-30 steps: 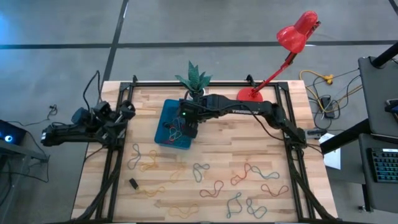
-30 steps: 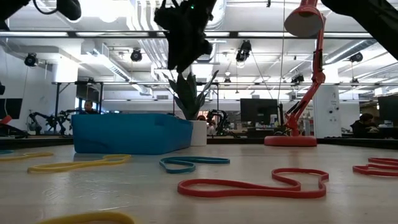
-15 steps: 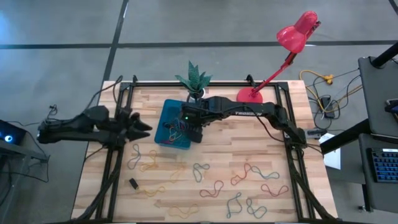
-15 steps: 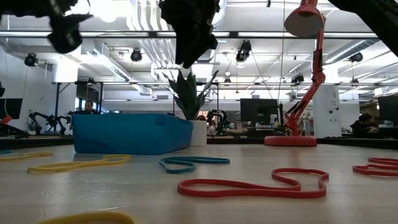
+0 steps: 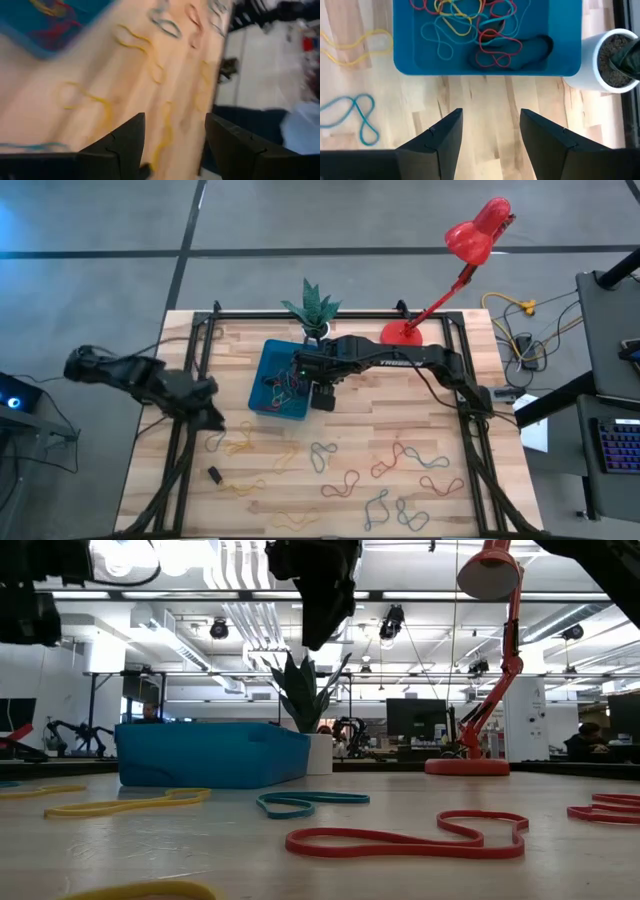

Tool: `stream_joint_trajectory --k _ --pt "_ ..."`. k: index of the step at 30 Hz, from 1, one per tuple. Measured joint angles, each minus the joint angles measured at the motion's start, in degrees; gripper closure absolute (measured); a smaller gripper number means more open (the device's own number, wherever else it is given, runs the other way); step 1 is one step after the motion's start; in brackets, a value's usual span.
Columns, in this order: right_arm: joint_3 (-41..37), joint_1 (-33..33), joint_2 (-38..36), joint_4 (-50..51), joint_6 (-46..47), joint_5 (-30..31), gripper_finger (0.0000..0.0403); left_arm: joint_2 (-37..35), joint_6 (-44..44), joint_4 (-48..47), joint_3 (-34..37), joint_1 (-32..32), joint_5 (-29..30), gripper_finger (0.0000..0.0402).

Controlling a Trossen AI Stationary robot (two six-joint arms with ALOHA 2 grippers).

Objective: Pick and place rubber bands into bin
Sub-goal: Put the blue rubber band into the blue bin

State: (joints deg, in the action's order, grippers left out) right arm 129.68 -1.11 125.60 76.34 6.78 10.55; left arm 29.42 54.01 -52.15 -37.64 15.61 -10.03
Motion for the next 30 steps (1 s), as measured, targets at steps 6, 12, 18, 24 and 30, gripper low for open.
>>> stream_joint_trajectory --k 6,12,18,24,30 --pt "-1.4 -1.15 0.0 -0.26 -6.03 -0.09 0.0218 10.28 6.58 4.8 -0.91 13.43 6.11 0.021" --pt "-3.67 -4.73 0.0 -0.68 -11.4 -0.48 0.0218 17.87 30.3 -1.58 0.67 22.84 17.28 0.021" --pt "-4.19 -9.21 0.02 -2.78 -13.21 -4.3 0.0218 20.76 55.31 -8.04 2.57 22.84 23.08 0.021" --pt "-4.17 -11.3 0.02 -3.86 -12.96 -8.67 0.0218 24.01 61.15 -4.88 6.11 21.9 20.8 0.021" --pt "-4.16 -11.43 -0.33 -3.85 -12.75 -8.68 0.0218 29.45 61.06 -2.18 8.74 21.12 17.71 0.021"
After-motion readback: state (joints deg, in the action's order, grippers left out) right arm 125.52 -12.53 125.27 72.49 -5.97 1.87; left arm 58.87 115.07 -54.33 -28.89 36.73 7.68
